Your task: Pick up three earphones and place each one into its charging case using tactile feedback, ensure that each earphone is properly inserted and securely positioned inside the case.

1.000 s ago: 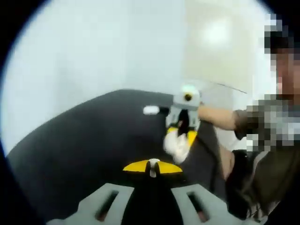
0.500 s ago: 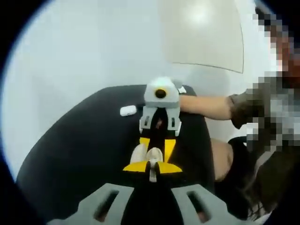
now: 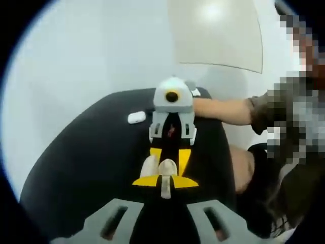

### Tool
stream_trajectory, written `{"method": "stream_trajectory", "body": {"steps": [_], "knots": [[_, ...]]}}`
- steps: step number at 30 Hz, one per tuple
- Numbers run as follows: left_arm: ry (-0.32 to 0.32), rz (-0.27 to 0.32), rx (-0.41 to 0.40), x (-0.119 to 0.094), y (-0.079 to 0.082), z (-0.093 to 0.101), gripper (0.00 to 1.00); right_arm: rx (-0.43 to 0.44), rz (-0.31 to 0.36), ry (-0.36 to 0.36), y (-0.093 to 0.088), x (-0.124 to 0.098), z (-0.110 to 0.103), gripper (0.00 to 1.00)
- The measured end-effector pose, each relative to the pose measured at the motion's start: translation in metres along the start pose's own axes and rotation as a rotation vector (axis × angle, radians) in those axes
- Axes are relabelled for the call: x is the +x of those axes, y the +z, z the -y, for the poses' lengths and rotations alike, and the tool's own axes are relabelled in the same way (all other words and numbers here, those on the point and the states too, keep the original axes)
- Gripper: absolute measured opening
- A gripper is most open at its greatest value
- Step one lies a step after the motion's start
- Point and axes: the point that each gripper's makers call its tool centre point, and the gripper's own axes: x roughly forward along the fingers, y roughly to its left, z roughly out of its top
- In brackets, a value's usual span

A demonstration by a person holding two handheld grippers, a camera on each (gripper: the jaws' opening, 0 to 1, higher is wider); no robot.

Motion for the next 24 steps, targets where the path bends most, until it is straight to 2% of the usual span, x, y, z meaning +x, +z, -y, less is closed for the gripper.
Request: {"method": "stream_trajectory", "body": {"steps": [7,9,10,12,13,14,18,19,20,22,24], "knots": [[0.033,0.032,-0.008,-0.009,0.002,-0.008,0.09,0.001,-0.001,0.000,0.000,-0.001,0.000,0.21],[0.046,0.060,-0.016,-0.012,0.002,-0.013,0.13,0.002,-0.001,0.000,0.000,-0.001,0.000,0.21],[0.051,0.077,-0.014,-0.013,0.001,-0.015,0.16,0.003,-0.002,0.000,0.000,-0.001,0.000,0.21],[0.064,0.135,-0.022,-0.012,-0.001,-0.020,0.33,0.005,-0.002,-0.001,0.000,-0.001,0.000,0.21],[0.052,0.155,-0.026,-0.010,-0.006,-0.019,0.42,0.007,-0.003,-0.001,0.000,-0.001,0.000,0.21],[0.046,0.157,-0.032,-0.008,-0.013,-0.020,0.45,0.008,-0.004,-0.002,0.000,-0.001,0.001,0.21],[0.058,0.173,0.002,0.002,-0.031,-0.027,0.44,0.030,-0.008,-0.006,-0.001,-0.001,0.002,0.21],[0.046,0.193,0.010,0.005,-0.031,-0.025,0.43,0.040,-0.010,-0.006,-0.001,-0.001,0.002,0.21],[0.010,0.250,0.009,0.008,-0.026,-0.021,0.42,0.052,-0.012,-0.006,-0.002,-0.001,0.002,0.21],[-0.041,0.316,-0.004,0.011,-0.019,-0.014,0.42,0.059,-0.015,-0.006,-0.002,0.000,0.001,0.21],[-0.059,0.338,-0.011,0.014,-0.016,-0.013,0.41,0.060,-0.018,-0.004,-0.003,0.000,0.001,0.21]]}}
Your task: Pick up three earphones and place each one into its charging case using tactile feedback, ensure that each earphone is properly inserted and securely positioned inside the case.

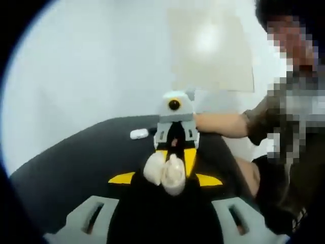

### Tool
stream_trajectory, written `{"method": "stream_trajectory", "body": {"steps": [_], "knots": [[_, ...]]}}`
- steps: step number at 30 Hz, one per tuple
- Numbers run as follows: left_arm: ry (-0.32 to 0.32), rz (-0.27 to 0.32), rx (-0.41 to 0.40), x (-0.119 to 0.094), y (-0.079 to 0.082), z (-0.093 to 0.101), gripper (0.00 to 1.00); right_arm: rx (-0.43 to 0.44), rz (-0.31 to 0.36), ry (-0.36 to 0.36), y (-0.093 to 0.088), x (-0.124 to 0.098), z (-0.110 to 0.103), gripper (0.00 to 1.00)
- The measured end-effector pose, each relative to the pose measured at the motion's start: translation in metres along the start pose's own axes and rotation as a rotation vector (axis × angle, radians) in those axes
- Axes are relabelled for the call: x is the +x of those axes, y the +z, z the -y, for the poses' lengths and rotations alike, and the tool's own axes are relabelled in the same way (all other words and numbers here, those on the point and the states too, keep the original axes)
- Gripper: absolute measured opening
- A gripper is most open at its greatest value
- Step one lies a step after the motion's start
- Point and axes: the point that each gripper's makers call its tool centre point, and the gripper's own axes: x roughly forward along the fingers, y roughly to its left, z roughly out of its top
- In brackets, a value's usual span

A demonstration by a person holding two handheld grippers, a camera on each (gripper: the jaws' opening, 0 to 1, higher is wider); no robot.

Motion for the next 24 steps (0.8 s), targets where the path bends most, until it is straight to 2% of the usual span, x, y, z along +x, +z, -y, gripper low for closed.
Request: {"method": "stream_trajectory", "body": {"steps": [5,10,13,24], "knots": [[-0.005,0.036,0.004,0.0081,0.0027,0.0000,0.35,-0.006,-0.005,0.003,-0.0008,0.0005,-0.0010,0.21],[-0.003,0.057,-0.008,0.0094,0.0000,-0.0015,0.34,-0.032,-0.010,-0.003,-0.0014,0.0007,-0.0020,0.21],[0.002,0.093,-0.007,0.0084,0.0049,-0.0002,0.32,-0.034,-0.014,-0.004,-0.0022,0.0007,-0.0020,0.21],[0.018,0.109,0.019,0.0108,0.0070,0.0017,0.32,-0.025,-0.041,-0.002,-0.0072,0.0016,-0.0033,0.20]]}}
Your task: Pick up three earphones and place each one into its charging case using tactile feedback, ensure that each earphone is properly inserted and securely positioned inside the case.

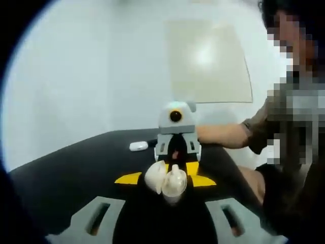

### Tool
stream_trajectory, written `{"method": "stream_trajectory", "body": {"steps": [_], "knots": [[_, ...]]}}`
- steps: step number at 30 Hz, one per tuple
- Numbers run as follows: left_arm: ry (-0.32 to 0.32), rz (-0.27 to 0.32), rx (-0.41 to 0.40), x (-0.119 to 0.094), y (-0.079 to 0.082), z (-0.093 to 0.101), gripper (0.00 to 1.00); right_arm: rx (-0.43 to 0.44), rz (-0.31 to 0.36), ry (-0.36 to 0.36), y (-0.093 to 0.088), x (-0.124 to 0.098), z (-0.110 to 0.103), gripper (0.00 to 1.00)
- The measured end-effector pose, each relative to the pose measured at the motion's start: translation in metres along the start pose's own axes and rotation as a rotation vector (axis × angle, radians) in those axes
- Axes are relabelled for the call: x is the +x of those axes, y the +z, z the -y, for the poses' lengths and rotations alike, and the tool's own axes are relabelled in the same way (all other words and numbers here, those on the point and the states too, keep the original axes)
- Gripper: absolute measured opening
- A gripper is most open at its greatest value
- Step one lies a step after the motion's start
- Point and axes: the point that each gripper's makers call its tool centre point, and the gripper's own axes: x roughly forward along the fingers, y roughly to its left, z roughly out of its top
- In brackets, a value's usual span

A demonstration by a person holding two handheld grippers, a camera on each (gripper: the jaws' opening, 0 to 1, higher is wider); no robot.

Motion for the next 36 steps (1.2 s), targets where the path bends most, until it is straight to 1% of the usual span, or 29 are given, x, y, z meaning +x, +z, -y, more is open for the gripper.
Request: {"method": "stream_trajectory", "body": {"steps": [9,21,27,33,35,36], "knots": [[0.013,0.006,0.025,0.0037,0.0009,-0.0029,0.32,0.041,-0.002,0.006,-0.0018,-0.0014,0.0023,0.20],[0.020,0.014,0.064,0.0035,0.0018,-0.0017,0.31,0.060,0.004,0.008,-0.0023,-0.0021,0.0025,0.20],[0.027,0.017,0.104,0.0019,0.0020,0.0008,0.31,0.070,0.008,0.012,-0.0018,-0.0011,0.0018,0.20],[0.035,0.019,0.144,-0.0028,0.0032,0.0016,0.28,0.109,0.017,0.020,-0.0005,-0.0008,0.0020,0.20],[0.028,0.025,0.138,-0.0042,0.0039,0.0018,0.26,0.114,0.018,0.019,-0.0002,-0.0005,0.0021,0.20],[0.021,0.015,0.135,-0.0041,0.0022,0.0027,0.24,0.114,0.018,0.018,-0.0002,-0.0003,0.0021,0.20]]}}
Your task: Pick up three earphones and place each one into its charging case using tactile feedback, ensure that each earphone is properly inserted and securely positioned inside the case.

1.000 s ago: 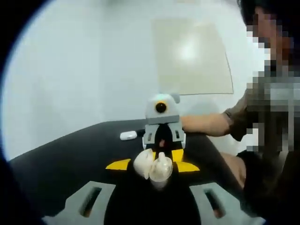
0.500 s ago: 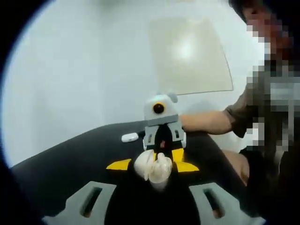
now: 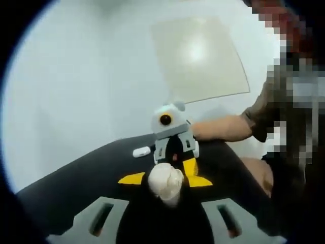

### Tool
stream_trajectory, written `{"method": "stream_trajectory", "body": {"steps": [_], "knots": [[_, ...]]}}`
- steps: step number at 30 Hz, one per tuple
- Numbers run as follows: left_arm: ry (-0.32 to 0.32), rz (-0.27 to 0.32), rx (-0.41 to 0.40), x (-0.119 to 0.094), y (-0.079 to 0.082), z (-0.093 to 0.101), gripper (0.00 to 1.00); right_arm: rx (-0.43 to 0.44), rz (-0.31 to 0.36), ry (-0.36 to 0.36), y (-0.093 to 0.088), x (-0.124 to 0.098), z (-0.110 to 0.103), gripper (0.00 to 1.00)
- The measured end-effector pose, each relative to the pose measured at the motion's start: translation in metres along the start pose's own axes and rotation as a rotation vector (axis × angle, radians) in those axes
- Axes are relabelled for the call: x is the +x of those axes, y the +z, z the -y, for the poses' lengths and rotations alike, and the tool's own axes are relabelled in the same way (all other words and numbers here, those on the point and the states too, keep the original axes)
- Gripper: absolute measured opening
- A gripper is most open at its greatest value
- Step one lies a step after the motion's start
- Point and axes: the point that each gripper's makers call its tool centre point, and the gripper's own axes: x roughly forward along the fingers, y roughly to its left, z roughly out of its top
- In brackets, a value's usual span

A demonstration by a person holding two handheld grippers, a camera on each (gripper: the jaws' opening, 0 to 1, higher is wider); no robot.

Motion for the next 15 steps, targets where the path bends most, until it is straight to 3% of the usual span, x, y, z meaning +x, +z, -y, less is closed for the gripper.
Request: {"method": "stream_trajectory", "body": {"steps": [5,15], "knots": [[-0.020,-0.065,0.050,0.0048,-0.0120,0.0073,0.23,-0.001,0.001,-0.003,-0.0006,0.0001,0.0010,0.20],[-0.012,-0.044,0.041,0.0021,-0.0085,0.0031,0.27,-0.011,0.001,-0.004,-0.0014,0.0011,-0.0010,0.20]]}}
